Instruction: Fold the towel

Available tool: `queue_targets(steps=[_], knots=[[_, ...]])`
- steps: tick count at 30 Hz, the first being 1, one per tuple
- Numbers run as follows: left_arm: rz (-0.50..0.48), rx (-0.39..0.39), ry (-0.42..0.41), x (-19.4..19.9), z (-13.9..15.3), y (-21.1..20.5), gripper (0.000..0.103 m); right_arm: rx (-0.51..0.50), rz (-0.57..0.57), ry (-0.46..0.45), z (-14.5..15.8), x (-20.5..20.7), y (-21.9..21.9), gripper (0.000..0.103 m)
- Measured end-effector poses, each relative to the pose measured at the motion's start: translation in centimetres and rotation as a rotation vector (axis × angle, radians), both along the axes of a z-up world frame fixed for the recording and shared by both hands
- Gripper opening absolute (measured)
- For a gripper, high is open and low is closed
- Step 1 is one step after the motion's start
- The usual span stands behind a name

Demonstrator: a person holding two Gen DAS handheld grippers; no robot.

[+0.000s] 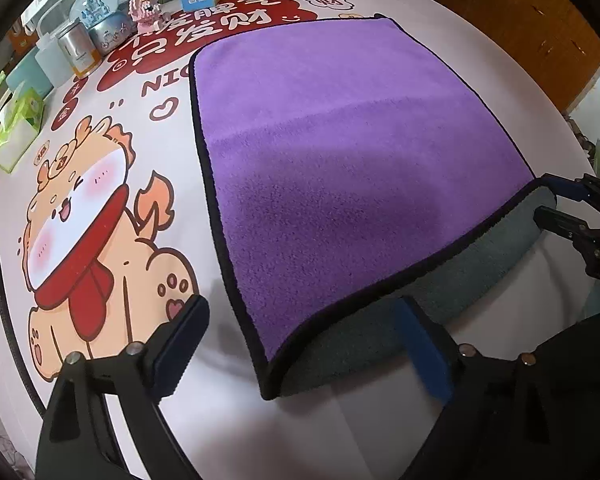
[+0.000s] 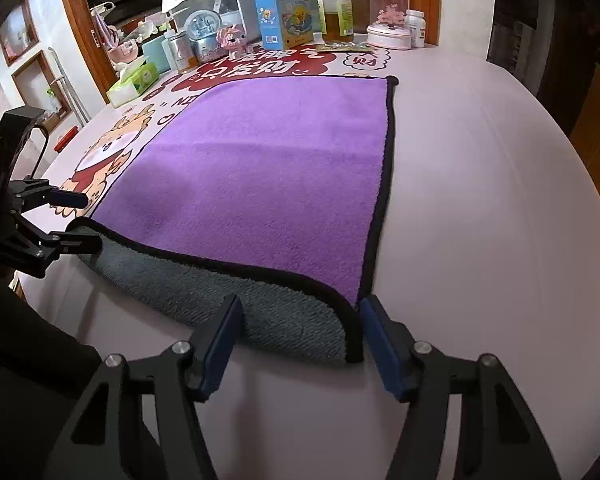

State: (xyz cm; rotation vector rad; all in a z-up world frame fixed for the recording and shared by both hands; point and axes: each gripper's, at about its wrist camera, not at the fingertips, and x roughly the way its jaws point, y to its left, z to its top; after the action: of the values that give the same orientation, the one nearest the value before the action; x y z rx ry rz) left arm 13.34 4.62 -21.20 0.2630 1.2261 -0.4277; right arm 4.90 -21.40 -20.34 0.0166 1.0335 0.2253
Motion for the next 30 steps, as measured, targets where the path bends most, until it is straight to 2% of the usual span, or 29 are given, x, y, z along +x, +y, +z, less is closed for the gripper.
queue_targets(steps=[6,13,16,18,23,26,30], knots=[[0.000,-0.026,0.018,-0.5,-0.1,0.1,0.084,0.000,0.004,-0.002,0.1,-0.2,0.1,0.058],[0.013,-0.031,0.010,-0.9,0.0,0.2,0.071,0.001,0.003,-0.006,0.2,-0.3,0.0,0.050],[0.022,-0.037,0.005,-1.2,0.2,0.4,0.061,0.002,0.000,-0.007,0.3,-0.6,-0.1,0.046],[0.021,-0.050,0.005,-1.6,0.4,0.5,0.047,0.003,0.000,-0.007,0.3,-0.7,-0.2,0.042],[0.016,-0.060,0.020,-1.9,0.4,0.4,0.034,0.004,0.002,-0.008,0.4,-0.8,-0.3,0.031],[0.017,-0.060,0.024,-2.0,0.5,0.4,0.031,0.005,-0.001,-0.008,0.5,-0.9,-0.4,0.025],[0.026,-0.067,0.033,-1.8,0.4,0.7,0.014,0.005,-0.007,-0.006,0.5,-1.0,-0.7,0.017]])
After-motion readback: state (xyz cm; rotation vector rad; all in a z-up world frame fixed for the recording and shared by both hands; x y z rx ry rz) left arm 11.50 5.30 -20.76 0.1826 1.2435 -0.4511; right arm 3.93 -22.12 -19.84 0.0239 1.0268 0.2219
